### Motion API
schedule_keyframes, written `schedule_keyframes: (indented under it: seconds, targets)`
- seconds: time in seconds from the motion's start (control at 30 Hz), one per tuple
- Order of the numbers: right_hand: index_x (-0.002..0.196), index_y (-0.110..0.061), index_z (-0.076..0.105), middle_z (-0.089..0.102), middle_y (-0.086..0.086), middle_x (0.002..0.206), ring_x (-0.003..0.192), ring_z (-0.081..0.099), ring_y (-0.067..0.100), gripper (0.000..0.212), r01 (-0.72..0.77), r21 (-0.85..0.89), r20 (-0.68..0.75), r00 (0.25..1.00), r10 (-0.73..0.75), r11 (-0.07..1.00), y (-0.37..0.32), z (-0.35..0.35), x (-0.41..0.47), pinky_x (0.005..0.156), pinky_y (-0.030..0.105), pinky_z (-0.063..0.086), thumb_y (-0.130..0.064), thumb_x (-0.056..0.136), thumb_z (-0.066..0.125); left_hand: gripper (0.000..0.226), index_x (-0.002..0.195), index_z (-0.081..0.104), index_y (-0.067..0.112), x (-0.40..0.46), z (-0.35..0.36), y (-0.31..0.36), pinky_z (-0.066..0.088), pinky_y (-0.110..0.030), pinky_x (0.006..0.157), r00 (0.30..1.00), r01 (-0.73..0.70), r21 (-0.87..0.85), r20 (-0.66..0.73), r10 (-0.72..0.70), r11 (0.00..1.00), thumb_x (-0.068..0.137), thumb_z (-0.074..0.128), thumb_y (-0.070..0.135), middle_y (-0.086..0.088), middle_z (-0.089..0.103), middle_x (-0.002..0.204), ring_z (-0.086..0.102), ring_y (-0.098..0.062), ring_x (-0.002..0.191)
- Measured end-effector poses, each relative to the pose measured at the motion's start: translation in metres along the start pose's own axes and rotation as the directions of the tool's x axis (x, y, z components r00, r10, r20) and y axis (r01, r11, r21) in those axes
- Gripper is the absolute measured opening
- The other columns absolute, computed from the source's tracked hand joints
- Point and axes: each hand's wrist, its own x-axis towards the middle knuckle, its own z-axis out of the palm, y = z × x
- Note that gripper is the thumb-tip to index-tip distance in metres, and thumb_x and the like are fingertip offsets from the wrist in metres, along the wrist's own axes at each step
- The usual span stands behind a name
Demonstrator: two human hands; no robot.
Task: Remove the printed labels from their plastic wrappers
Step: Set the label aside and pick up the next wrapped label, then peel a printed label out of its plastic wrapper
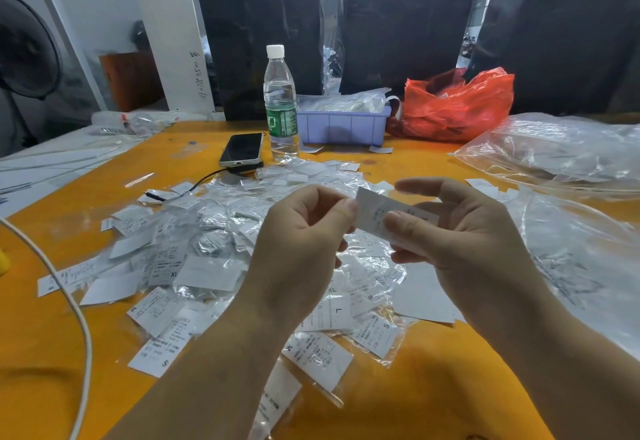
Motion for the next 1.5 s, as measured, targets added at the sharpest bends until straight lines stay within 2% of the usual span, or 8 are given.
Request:
schedule_keyframes:
  seconds: [0.17, 0.37, 0.53, 0.63, 0.77, 1.0, 1.3, 1.5]
  targets:
    - [0.104, -0.023, 0.067, 0.073, -0.004, 0.083, 0.075, 0.072, 0.019, 0.031, 0.016, -0.058, 0.008, 1.000, -0.016, 0.998, 0.002, 0.002, -0.001, 0.057, 0.025, 0.058, -0.014, 0.076, 0.078, 0.015, 0.079, 0.066, 0.021, -0.006, 0.006, 0.002, 0.049, -0.022, 0.054, 0.988, -0.146, 0.212, 0.083, 0.131, 0.966, 0.093, 0.060, 0.025, 0.002, 0.063, 0.070, 0.057, -0.008, 0.063]
    - [0.106, -0.022, 0.067, 0.073, 0.005, 0.086, 0.075, 0.073, 0.021, 0.050, -0.025, -0.049, 0.024, 0.999, 0.026, 0.998, 0.003, 0.002, 0.000, 0.057, 0.027, 0.058, -0.036, 0.059, 0.078, 0.008, 0.089, 0.066, 0.027, -0.006, 0.005, 0.001, 0.047, -0.015, 0.054, 0.986, -0.126, 0.181, 0.127, 0.104, 0.975, 0.092, 0.063, 0.034, 0.005, 0.066, 0.074, 0.060, -0.004, 0.064]
    - [0.110, -0.017, 0.066, 0.074, 0.007, 0.089, 0.077, 0.073, 0.021, 0.036, -0.190, -0.052, 0.137, 0.971, 0.195, 0.980, 0.001, -0.003, 0.006, 0.061, 0.030, 0.060, -0.012, 0.076, 0.076, 0.013, 0.084, 0.069, 0.020, 0.002, -0.002, -0.002, 0.043, -0.013, 0.050, 0.987, 0.025, 0.123, 0.154, -0.044, 0.992, 0.094, 0.061, 0.017, 0.012, 0.063, 0.063, 0.056, 0.000, 0.057]
    - [0.108, -0.020, 0.065, 0.074, 0.003, 0.087, 0.081, 0.071, 0.022, 0.028, -0.176, -0.246, 0.105, 0.973, 0.206, 0.953, -0.001, -0.010, 0.011, 0.070, 0.036, 0.061, -0.006, 0.083, 0.069, 0.016, 0.083, 0.068, 0.025, 0.008, -0.009, -0.009, 0.042, -0.016, 0.048, 0.994, 0.040, 0.345, 0.082, -0.072, 0.938, 0.095, 0.059, 0.022, 0.010, 0.065, 0.069, 0.053, 0.000, 0.057]
    - [0.112, -0.027, 0.064, 0.067, -0.011, 0.090, 0.083, 0.064, 0.010, 0.031, -0.005, -0.749, 0.117, 0.983, 0.139, 0.662, 0.004, -0.019, 0.011, 0.075, 0.034, 0.056, -0.010, 0.086, 0.062, 0.006, 0.083, 0.063, 0.030, 0.013, -0.018, -0.016, 0.042, -0.022, 0.051, 0.991, 0.136, 0.647, -0.099, -0.095, 0.750, 0.089, 0.061, 0.029, 0.010, 0.064, 0.077, 0.059, -0.007, 0.068]
    - [0.134, -0.039, 0.046, 0.052, -0.011, 0.127, 0.107, 0.053, 0.011, 0.060, 0.009, -0.955, 0.131, 0.909, 0.395, 0.296, 0.005, -0.020, 0.006, 0.085, 0.031, 0.052, -0.029, 0.079, 0.068, 0.019, 0.100, 0.060, 0.033, 0.013, -0.021, -0.019, 0.041, -0.025, 0.061, 0.988, 0.127, 0.745, -0.157, -0.014, 0.655, 0.083, 0.067, 0.028, 0.014, 0.055, 0.086, 0.054, -0.007, 0.081]
    - [0.125, -0.032, 0.056, 0.059, -0.005, 0.115, 0.097, 0.058, 0.017, 0.040, 0.015, -0.945, 0.114, 0.952, 0.285, 0.327, 0.011, -0.022, 0.007, 0.083, 0.037, 0.055, -0.018, 0.088, 0.060, 0.008, 0.086, 0.061, 0.034, 0.007, -0.012, -0.017, 0.032, -0.015, 0.053, 0.997, 0.032, 0.701, 0.025, -0.069, 0.712, 0.083, 0.068, 0.032, 0.013, 0.057, 0.076, 0.053, 0.001, 0.070]
    - [0.118, -0.032, 0.062, 0.059, -0.015, 0.098, 0.082, 0.059, 0.009, 0.036, 0.088, -0.766, 0.120, 0.993, 0.007, 0.636, 0.010, -0.020, 0.010, 0.066, 0.024, 0.052, -0.014, 0.087, 0.066, 0.009, 0.087, 0.061, 0.035, 0.000, 0.000, -0.016, 0.037, -0.008, 0.051, 0.973, -0.067, 0.514, 0.222, -0.057, 0.855, 0.085, 0.069, 0.037, 0.011, 0.055, 0.066, 0.052, 0.007, 0.060]
